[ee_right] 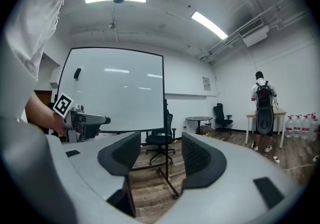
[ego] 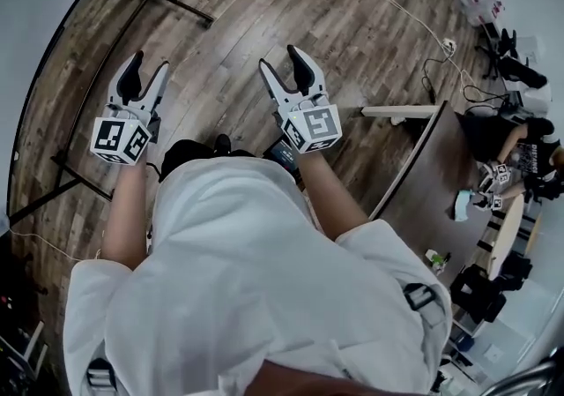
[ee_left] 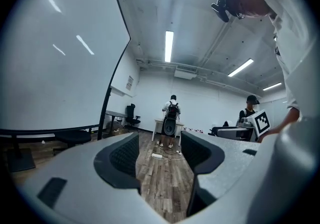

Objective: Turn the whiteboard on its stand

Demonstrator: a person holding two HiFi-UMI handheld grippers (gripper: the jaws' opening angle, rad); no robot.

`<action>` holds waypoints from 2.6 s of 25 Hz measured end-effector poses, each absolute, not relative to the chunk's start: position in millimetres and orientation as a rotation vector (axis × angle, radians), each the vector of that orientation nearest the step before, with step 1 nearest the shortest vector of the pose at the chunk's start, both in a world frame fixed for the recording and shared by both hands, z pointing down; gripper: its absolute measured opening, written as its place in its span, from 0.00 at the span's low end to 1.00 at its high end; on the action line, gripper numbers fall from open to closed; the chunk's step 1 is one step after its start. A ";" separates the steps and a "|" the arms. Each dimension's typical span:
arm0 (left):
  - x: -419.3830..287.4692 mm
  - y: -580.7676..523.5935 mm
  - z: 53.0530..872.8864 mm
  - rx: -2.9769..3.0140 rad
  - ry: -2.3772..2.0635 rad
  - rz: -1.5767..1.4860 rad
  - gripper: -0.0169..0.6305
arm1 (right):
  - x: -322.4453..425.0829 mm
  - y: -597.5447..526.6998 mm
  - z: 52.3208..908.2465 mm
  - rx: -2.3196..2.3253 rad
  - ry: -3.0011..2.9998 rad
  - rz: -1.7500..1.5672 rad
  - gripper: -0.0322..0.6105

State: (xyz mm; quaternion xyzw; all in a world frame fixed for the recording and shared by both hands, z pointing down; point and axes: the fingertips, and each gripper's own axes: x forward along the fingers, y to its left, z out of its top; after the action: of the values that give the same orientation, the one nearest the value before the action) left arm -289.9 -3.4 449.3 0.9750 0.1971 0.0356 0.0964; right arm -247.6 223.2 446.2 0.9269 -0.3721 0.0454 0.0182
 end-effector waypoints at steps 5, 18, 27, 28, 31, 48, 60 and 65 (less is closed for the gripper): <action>-249.7 -5.0 455.8 2.893 0.562 0.110 0.41 | -205.9 220.5 458.3 2.889 -1.169 0.164 0.44; -84.3 -29.1 471.8 2.875 0.551 0.128 0.41 | -48.1 203.6 453.2 2.863 -1.129 0.191 0.44; 35.3 -87.2 467.1 2.884 0.509 0.097 0.41 | 99.4 114.7 445.0 2.802 -1.265 0.160 0.44; 44.0 -97.5 466.0 2.888 0.486 0.096 0.41 | 113.5 100.2 439.9 2.787 -1.296 0.144 0.44; 64.0 -126.3 461.7 2.902 0.409 0.085 0.41 | 148.8 59.6 423.2 2.732 -1.406 0.091 0.44; 52.4 -254.7 445.4 2.907 -0.400 -0.044 0.41 | 272.1 -129.9 404.5 2.312 -2.071 -0.008 0.43; 63.8 -241.1 417.2 2.841 -0.904 -0.072 0.41 | 343.4 -205.3 397.4 1.922 -2.488 0.004 0.47; 46.9 -233.0 400.5 2.821 -1.077 -0.086 0.41 | 350.4 -230.4 405.2 1.717 -2.607 0.055 0.51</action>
State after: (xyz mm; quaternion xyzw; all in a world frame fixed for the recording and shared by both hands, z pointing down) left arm 46.9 -233.0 400.5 0.9322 -0.3559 -0.0286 0.0601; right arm 350.4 -230.4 405.2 0.5499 -0.8350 0.0177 0.0099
